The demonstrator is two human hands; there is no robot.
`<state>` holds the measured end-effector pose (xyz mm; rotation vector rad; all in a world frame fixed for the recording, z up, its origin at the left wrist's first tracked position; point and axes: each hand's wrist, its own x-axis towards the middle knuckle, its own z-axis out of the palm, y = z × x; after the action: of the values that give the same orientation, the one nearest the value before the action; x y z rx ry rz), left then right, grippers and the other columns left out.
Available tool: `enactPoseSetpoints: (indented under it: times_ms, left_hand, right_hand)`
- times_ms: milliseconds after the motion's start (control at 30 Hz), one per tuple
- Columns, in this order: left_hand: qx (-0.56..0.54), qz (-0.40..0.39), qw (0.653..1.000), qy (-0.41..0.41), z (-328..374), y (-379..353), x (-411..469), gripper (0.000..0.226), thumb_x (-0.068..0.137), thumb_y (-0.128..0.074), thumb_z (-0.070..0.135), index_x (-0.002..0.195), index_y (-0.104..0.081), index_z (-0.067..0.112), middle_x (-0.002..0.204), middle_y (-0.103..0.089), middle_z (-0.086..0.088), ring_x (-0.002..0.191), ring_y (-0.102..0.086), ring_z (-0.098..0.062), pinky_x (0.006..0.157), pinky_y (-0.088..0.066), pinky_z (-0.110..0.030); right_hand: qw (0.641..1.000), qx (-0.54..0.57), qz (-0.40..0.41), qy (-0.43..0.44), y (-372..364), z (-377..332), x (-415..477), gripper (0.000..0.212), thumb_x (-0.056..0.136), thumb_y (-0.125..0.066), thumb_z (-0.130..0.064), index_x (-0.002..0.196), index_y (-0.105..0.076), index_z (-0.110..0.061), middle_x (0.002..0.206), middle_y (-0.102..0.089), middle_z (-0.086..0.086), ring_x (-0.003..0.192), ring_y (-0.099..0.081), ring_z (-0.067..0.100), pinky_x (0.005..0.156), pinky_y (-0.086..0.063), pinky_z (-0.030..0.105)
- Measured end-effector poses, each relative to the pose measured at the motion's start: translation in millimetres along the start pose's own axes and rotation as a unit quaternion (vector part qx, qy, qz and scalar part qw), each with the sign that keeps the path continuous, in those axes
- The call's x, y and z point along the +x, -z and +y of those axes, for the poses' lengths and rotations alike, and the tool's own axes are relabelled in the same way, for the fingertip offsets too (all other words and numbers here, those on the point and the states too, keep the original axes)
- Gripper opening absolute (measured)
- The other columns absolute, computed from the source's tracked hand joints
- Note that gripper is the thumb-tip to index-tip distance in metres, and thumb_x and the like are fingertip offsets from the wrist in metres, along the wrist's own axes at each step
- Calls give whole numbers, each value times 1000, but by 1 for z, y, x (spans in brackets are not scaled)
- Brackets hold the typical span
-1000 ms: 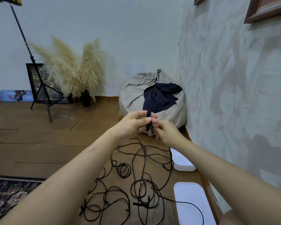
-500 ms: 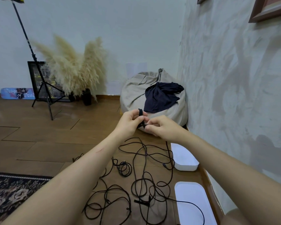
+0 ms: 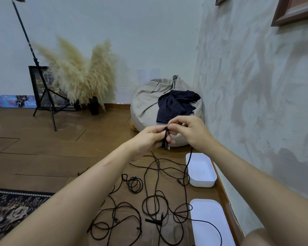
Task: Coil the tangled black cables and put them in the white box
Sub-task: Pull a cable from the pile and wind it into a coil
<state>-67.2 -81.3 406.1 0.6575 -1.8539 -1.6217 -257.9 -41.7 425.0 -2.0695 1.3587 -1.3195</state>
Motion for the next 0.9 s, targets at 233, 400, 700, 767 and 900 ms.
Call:
enactPoseSetpoints:
  times_ms: [233, 400, 700, 767, 900]
  left_hand:
    - [31, 3, 999, 8, 0, 1, 0, 33, 111, -39, 19, 129, -65, 7, 89, -62, 1, 107, -67, -20, 114, -43, -48]
    - [115, 18, 993, -13, -3, -9, 3, 26, 110, -44, 15, 123, -65, 6, 85, -62, 5, 98, -68, -15, 107, -49, -40]
    - [64, 42, 997, -19, -4, -11, 4, 28, 105, -55, 18, 126, -64, 2, 92, -67, 0, 103, -66, -20, 106, -47, -41]
    - [25, 49, 998, -17, 0, -9, 4, 31, 99, -59, 23, 123, -68, 6, 99, -71, -2, 107, -64, -22, 105, -45, -45]
    - [-61, 109, 991, -38, 5, -9, 7, 17, 105, -55, 12, 116, -67, 8, 97, -74, -1, 98, -69, -16, 89, -53, -29]
  right_hand:
    - [1000, 3, 15, -17, 1, 2, -3, 9, 94, -71, -17, 90, -79, -19, 72, -73, -8, 66, -61, -3, 65, -41, 10]
    - [999, -18, 22, -20, 2, 9, -1, 8, 93, -73, -22, 90, -80, -24, 78, -74, -10, 70, -60, 2, 67, -43, 16]
    - [996, 32, -22, -74, -1, 32, -1, 21, 104, -56, -14, 110, -77, -17, 86, -75, -8, 79, -64, 2, 73, -51, 20]
    - [993, 54, -34, -104, -5, 34, -5, 20, 105, -56, -19, 106, -75, -26, 76, -70, -12, 69, -61, 1, 64, -50, 20]
    - [988, 61, -72, -125, -22, 28, -13, 23, 108, -48, -21, 102, -70, -25, 75, -63, 2, 60, -54, 4, 60, -47, 21]
